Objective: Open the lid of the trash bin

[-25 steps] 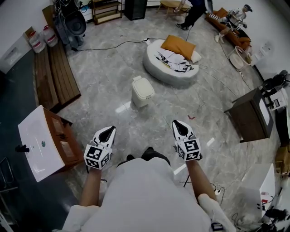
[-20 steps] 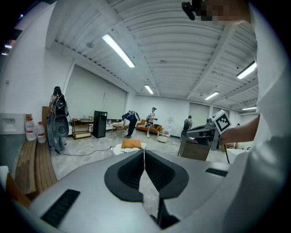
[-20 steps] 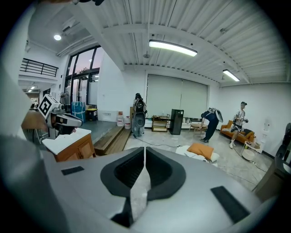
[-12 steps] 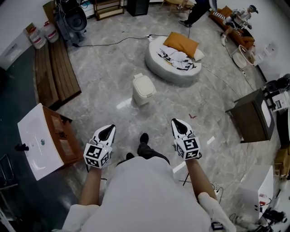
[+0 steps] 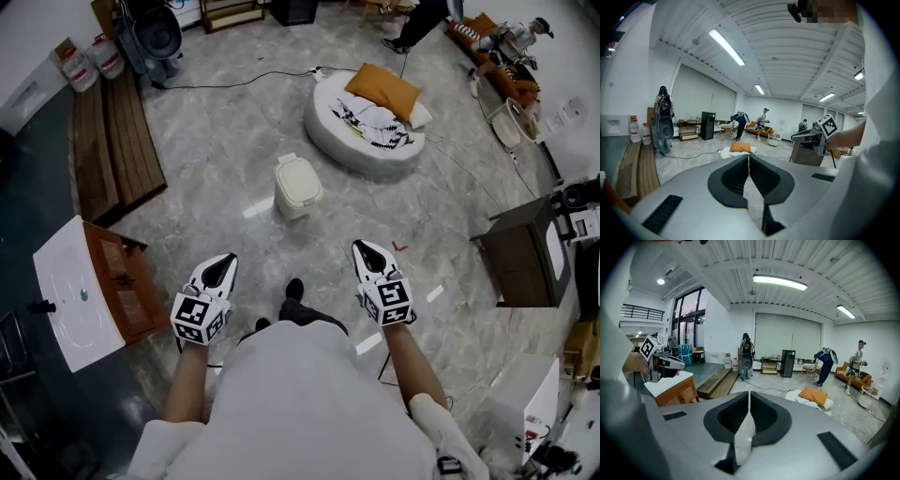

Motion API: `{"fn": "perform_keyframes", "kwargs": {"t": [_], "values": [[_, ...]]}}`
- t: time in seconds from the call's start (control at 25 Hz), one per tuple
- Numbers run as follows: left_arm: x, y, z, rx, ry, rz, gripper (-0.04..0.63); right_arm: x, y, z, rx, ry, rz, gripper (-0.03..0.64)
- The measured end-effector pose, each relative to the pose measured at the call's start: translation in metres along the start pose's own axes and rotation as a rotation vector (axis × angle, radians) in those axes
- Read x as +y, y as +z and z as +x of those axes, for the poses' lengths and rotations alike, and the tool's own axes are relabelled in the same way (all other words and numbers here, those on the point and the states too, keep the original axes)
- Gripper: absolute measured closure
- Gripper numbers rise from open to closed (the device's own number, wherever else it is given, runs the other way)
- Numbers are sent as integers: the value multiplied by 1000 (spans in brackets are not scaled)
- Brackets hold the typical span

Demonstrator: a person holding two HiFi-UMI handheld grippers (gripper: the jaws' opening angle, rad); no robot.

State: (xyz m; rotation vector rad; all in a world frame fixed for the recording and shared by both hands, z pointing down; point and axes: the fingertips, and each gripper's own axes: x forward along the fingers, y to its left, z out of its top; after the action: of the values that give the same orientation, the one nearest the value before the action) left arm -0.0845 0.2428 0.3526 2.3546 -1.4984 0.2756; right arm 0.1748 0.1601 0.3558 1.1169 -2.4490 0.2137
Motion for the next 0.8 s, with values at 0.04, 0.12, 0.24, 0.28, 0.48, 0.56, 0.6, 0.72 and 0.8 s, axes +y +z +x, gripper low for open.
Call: {"fn": "perform_keyframes", "kwargs": {"t": [0.04,0.12,0.24,0.28,0.48,0.56,0.6,0.72,0.8], "values": [[1,2,6,1,3,-2,574,-6,2,5,-2,4,-1,583],[3,7,20,4,8,-4,574,-20,5,15,-3,12,0,582],[4,15,37,5,18,3,574,-39,8,29,0,27,5,583],[5,18,43,6,23,5,574,-44,9,33,2,33,4,582],[8,24,68,15,44,7,574,-63,9,55,14,72,-18,582],[6,25,77,22,52,10,574,-71,8,61,16,88,-25,581],[4,26,82,25,56,11,574,-75,7,64,16,96,-25,582],[1,28,94,30,69,12,574,-87,5,73,20,117,-23,583],[0,28,100,31,78,5,574,-92,2,79,23,129,-21,582]]}}
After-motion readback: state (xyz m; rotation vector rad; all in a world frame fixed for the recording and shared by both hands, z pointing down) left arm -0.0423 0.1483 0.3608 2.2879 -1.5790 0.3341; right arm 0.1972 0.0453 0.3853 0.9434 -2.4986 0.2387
